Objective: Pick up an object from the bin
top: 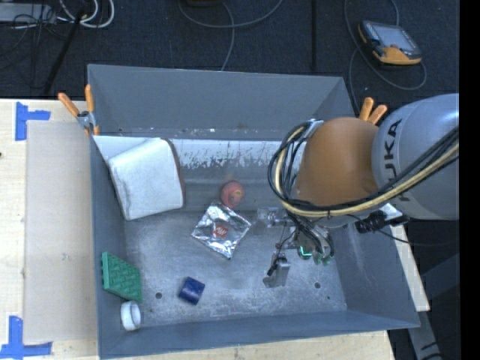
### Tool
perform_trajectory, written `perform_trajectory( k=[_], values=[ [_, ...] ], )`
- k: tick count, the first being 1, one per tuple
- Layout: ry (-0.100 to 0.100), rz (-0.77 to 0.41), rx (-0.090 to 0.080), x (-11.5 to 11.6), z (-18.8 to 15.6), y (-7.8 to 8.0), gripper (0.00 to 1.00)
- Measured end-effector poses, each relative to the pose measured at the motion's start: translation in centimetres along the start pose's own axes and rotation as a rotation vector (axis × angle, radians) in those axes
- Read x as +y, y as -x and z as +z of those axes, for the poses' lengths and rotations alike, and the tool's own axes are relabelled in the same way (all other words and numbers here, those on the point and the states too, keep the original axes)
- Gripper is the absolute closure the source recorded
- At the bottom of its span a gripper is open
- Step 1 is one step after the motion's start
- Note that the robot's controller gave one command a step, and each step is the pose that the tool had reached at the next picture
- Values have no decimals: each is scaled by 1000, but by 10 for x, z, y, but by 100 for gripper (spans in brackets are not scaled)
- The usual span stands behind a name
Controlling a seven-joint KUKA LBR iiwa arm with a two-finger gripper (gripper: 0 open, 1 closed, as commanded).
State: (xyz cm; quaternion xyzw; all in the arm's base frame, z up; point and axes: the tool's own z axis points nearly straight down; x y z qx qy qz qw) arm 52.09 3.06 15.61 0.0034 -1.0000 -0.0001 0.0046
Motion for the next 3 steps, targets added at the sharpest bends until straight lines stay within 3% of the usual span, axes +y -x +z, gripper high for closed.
perform_trajectory(
  k=[1, 2, 3],
  values=[
    [-2, 54, -1, 9, 86, 78, 0],
    [1, 55, -8, 9, 83, 79, 100],
    [-1, -3, -16, -6, 9, 63, 100]
  ],
)
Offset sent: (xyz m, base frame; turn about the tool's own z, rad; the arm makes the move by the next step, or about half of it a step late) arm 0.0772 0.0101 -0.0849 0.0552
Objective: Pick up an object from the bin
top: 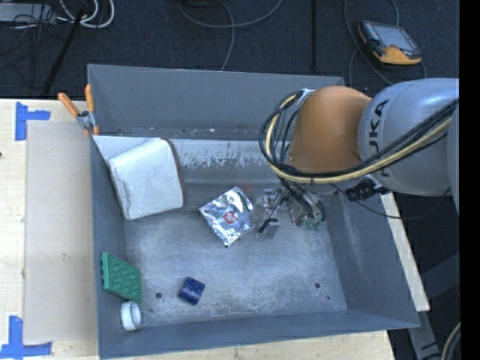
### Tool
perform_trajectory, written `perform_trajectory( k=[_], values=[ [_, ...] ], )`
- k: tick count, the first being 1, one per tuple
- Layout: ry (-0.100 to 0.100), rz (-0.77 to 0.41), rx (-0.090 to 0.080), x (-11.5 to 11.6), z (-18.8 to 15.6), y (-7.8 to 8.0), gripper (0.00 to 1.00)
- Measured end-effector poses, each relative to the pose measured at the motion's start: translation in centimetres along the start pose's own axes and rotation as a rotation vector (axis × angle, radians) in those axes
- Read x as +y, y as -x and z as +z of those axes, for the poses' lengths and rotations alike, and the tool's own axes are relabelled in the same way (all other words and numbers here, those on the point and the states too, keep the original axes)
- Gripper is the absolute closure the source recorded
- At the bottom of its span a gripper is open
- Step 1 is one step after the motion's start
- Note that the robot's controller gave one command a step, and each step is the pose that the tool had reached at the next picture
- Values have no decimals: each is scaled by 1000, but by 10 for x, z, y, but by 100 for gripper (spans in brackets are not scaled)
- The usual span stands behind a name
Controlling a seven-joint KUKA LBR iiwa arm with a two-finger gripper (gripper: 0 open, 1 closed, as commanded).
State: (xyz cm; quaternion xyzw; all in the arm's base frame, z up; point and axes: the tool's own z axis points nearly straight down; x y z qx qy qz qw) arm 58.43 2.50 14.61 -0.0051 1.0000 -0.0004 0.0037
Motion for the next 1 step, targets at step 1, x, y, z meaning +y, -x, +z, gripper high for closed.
perform_trajectory(
  k=[1],
  values=[
    [1, -35, -2, 7, -73, 8, 100]
  ],
)
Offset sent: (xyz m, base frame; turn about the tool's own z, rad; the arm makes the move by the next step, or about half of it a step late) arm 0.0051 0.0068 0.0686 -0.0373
